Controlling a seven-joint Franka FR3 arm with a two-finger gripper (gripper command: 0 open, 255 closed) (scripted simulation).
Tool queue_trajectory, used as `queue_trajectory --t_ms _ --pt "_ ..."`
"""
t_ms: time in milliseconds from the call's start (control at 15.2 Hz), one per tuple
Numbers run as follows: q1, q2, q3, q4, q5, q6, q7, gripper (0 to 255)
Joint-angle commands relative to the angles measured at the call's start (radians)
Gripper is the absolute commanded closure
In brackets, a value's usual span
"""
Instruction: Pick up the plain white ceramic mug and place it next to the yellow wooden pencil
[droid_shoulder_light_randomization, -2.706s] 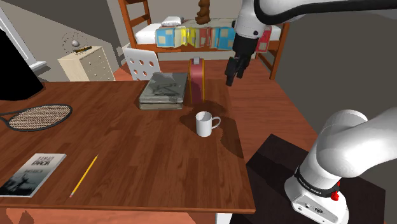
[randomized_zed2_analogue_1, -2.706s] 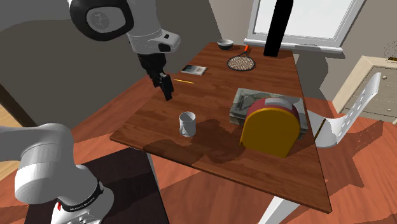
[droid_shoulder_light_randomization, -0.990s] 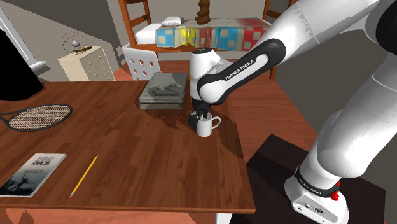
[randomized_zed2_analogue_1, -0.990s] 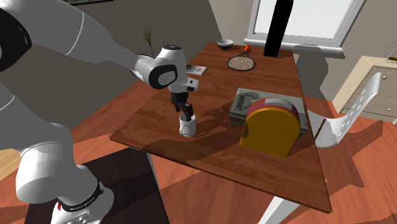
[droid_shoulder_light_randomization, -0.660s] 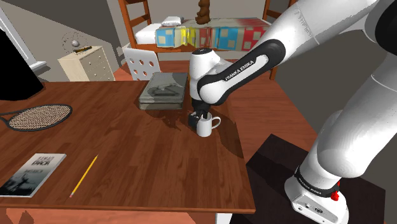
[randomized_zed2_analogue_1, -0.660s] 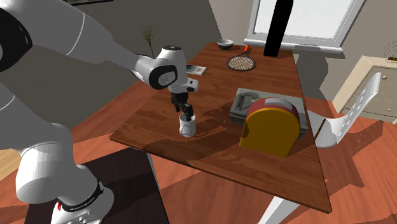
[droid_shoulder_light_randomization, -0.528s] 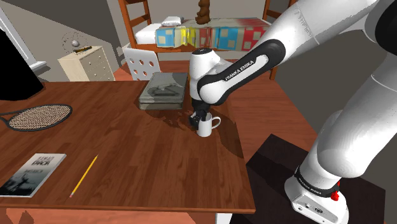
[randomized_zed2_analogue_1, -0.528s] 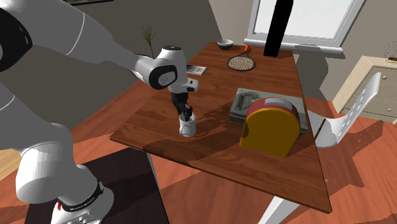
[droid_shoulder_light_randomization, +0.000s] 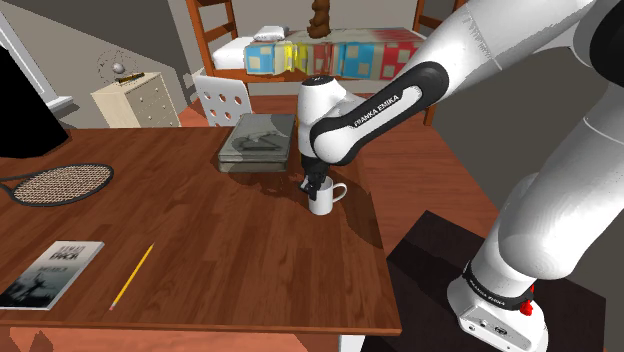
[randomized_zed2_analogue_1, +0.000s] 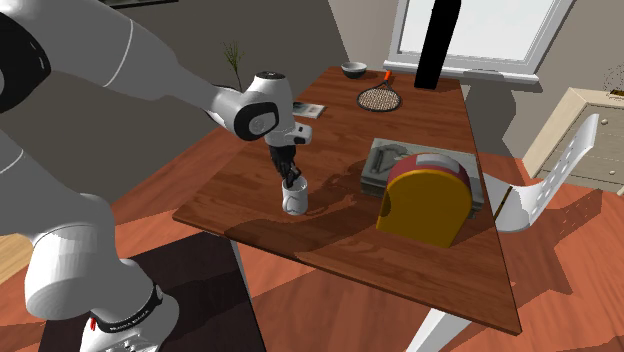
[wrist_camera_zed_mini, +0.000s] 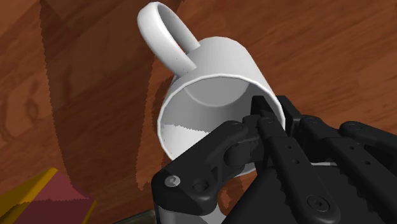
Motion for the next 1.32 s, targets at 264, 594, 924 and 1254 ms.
queue_trajectory --t_ms 264,594,924,1254 --pt "0.001 -0.033 -0.003 0.025 0.009 -0.057 -0.007 255" --pt "0.002 -0.069 -0.006 0.06 0.017 -0.128 -0.015 255" --pt "0.003 -0.099 -0.01 0.101 0.023 -0.198 -0.02 255" --pt "0.003 -0.122 -0.013 0.147 0.026 -0.267 -0.024 255"
